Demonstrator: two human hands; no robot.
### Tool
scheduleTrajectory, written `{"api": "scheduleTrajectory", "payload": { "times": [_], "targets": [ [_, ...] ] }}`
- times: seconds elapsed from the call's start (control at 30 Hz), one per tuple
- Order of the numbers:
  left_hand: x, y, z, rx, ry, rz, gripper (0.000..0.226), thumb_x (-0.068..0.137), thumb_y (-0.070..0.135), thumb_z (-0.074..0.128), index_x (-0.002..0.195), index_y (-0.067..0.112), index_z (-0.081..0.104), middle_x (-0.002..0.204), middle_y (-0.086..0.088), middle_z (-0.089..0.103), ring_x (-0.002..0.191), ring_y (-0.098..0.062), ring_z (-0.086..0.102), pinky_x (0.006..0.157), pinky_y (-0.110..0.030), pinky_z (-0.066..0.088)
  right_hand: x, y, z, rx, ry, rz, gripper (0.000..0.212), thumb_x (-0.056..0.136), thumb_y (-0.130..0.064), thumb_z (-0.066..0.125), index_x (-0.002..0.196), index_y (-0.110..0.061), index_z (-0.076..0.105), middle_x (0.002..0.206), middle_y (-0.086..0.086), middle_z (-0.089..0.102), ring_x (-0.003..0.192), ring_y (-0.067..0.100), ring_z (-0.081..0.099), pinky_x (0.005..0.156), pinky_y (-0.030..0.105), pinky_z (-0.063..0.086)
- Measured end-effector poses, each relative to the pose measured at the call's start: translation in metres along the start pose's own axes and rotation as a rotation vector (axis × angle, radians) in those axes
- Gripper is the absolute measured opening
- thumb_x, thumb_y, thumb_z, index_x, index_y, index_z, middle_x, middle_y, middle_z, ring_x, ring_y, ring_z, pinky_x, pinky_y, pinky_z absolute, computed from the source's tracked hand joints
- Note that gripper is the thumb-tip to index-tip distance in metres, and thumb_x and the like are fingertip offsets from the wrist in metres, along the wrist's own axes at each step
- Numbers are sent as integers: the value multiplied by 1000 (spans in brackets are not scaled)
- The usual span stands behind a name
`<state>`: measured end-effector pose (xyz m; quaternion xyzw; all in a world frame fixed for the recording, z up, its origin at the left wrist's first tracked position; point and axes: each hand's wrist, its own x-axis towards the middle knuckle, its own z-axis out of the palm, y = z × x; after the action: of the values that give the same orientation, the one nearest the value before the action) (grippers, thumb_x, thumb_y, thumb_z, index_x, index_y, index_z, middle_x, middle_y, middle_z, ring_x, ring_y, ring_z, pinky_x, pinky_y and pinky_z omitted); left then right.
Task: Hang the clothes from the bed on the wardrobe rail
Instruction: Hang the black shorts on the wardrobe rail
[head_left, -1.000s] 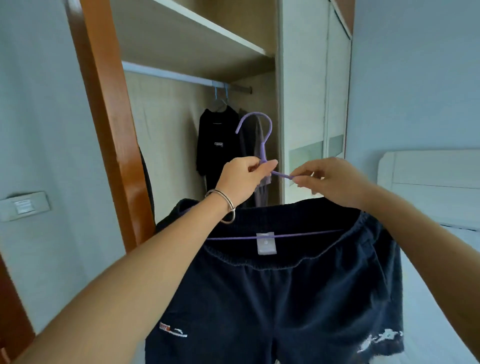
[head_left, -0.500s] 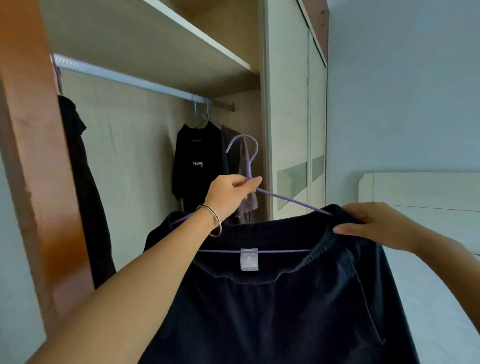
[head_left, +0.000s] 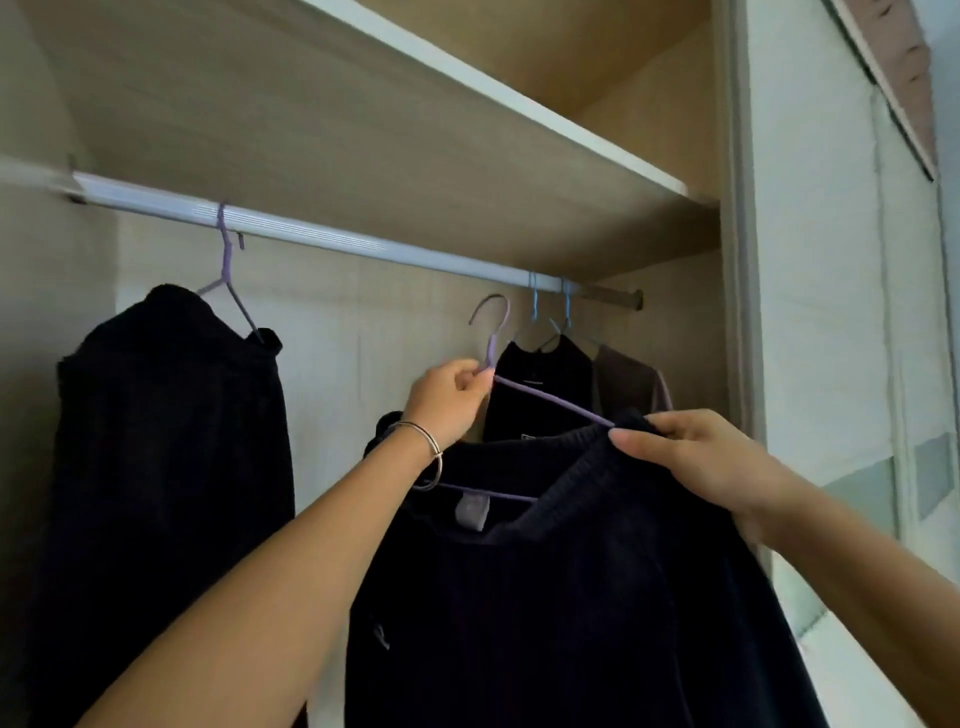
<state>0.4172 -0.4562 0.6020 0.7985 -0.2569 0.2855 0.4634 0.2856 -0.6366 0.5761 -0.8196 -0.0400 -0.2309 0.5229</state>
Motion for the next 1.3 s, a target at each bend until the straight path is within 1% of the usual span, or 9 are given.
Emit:
{"api": "scheduleTrajectory", "payload": {
  "times": [0.13,0.2,0.4,0.53,0.67,0.77,0.97,1.07,1.3],
  "targets": [
    [19,-7,-60,296,166,32,25,90,21,51,105,12,68,114,-3,67,105,-17,59,79,-15,37,66,-26,32,179,-39,-67,20,88,-19,60,82,-3,70,75,12,72,51,16,67,50,24,56],
    [24,-9,-93,523,260,21,25,89,20,50,105,12,68,116,-6,66,106,-21,58,86,-24,44,88,-40,52,287,-59,-94,20,89,-17,60,83,-1,70,72,11,70,47,15,65,50,25,56],
    [24,1,-173,1240,210,-407,36,89,25,46,120,9,54,126,-15,55,117,-36,49,97,-40,42,136,-85,114,378,-73,-188,22,89,-15,58,92,6,65,81,15,63,64,25,59,62,32,53],
    [19,-1,-198,1141,154,-507,34,92,21,43,114,-1,56,121,-19,58,102,-34,55,87,-33,43,164,-99,150,253,-27,-233,21,83,-20,60,78,0,63,80,16,60,76,30,61,77,45,54],
    [19,0,-193,1042,163,-519,34,92,23,42,113,-1,55,121,-20,57,108,-35,55,83,-32,42,172,-93,172,64,-28,-267,24,84,-24,58,67,-6,56,75,13,56,75,31,58,64,34,44],
    [22,2,-184,915,170,-524,30,90,25,46,107,2,55,102,-16,60,85,-30,56,70,-28,44,169,-83,181,-16,-78,-265,23,84,-23,54,69,-8,51,75,10,54,69,28,51,54,28,36],
    [20,-10,-169,304,172,-585,15,81,16,56,93,6,55,97,-13,59,86,-27,56,76,-31,43,159,-99,174,127,-484,-149,9,86,-15,50,92,-10,55,76,8,51,63,20,44,59,25,35],
    [19,-18,-164,14,283,-591,8,75,-1,48,78,3,54,72,-15,56,59,-27,52,60,-27,43,154,-103,185,195,-476,-168,5,84,-10,48,87,-11,52,74,10,45,62,22,38,57,27,29],
    [27,-14,-181,229,388,-617,8,75,-11,49,76,-4,52,69,-14,47,67,-27,51,47,-25,42,147,-98,206,270,-367,-278,15,81,-2,46,70,-7,54,71,9,51,67,23,48,59,27,37]
  ]
}}
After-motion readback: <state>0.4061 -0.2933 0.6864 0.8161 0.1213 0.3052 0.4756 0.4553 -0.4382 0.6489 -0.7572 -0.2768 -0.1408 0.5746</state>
